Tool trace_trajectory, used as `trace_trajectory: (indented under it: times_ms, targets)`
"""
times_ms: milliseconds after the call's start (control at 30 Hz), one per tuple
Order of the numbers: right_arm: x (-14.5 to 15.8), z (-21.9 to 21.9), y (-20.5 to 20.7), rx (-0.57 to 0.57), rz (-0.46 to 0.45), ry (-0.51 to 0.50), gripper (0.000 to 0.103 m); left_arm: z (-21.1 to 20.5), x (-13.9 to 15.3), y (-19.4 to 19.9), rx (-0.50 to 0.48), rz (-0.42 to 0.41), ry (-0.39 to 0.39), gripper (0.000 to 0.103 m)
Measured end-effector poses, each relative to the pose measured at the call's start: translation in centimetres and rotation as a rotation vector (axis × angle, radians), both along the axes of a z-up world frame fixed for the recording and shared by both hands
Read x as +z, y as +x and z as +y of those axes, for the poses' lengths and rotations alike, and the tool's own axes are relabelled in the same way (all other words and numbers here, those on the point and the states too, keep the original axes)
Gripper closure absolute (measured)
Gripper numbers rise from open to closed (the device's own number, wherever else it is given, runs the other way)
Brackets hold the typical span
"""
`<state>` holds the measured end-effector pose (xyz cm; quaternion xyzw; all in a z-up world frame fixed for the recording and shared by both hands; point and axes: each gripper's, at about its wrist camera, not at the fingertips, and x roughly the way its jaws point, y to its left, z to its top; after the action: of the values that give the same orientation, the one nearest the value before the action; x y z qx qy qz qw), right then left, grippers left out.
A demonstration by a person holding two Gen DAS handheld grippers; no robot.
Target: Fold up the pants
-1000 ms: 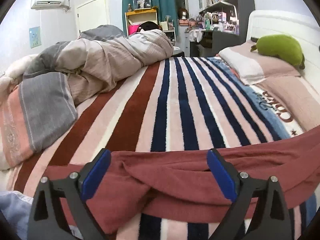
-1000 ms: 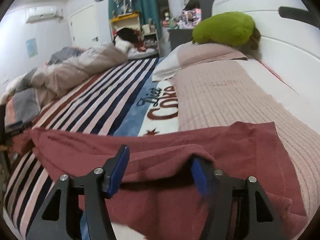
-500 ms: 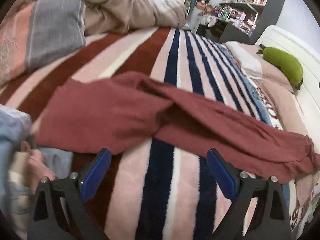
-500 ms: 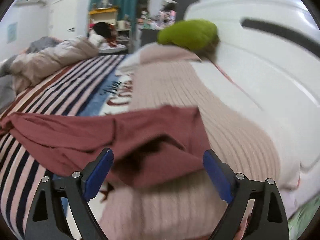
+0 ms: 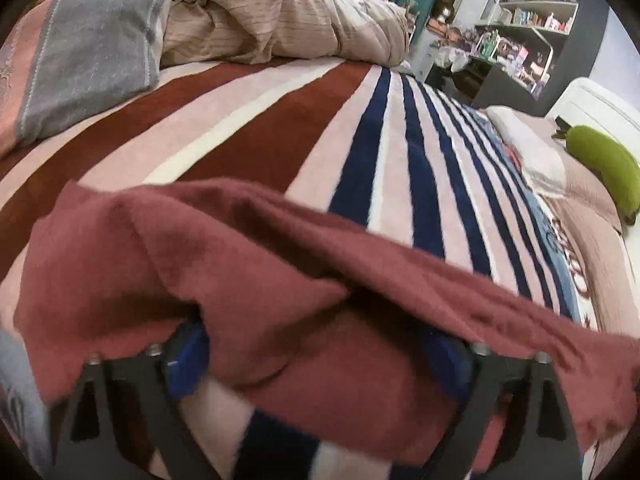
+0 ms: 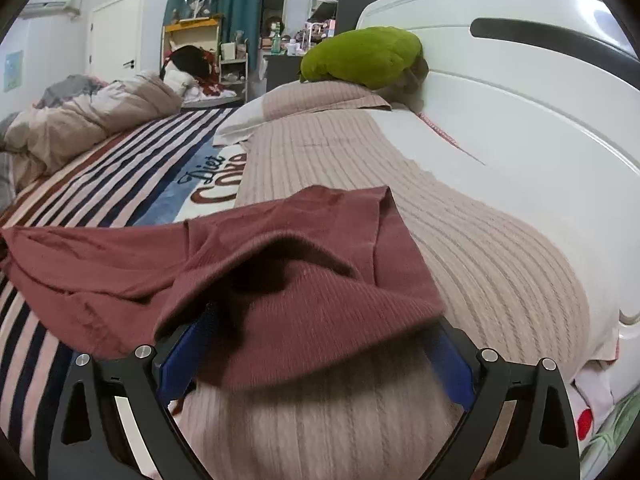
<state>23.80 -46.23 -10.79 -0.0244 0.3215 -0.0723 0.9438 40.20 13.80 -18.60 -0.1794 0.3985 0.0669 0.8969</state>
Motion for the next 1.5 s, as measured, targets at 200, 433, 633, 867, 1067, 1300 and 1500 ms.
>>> trace_trajectory:
  times_ms: [200,433,633,867,1067,1300,1500]
  targets:
    - [0.0,0.0,1.9,-0.037,-0.065,-0.010,0.044,-1.0,0.2,1.9,0.001,-0.035,0.023,0.083]
    - [1.3,0.4,1.7,-0.048,-0.156,-0.008,0.091,-0.9,3.3,0.2,-0.028,-0.142,0.040,0.093]
    - [3.6,-0.6,-0.4,-0.059,-0.211,0.050,0.092,-0.4,7.0,-3.6,-0.066,-0.185,0.061,0.094]
    - [6.2,-2.1,-5.2,-0.069,-0.224,0.132,0.092,0.3,11.1,-10.0,-0.121,-0.175,0.074,0.094]
    - [7.6,-2.9,-11.5,-0.079,-0.192,0.180,0.092,-0.3,11.7,-17.2,-0.206,-0.085,0.067,0.094]
    - [6.2,-4.5,-17.4,-0.122,-0.093,0.248,0.092,-1.8,8.3,-21.8,-0.258,0.033,0.051,0.094]
    - [2.2,-4.4,-17.9,-0.127,-0.012,0.235,0.091,-2.2,5.6,-21.8,-0.240,0.091,0.088,0.081]
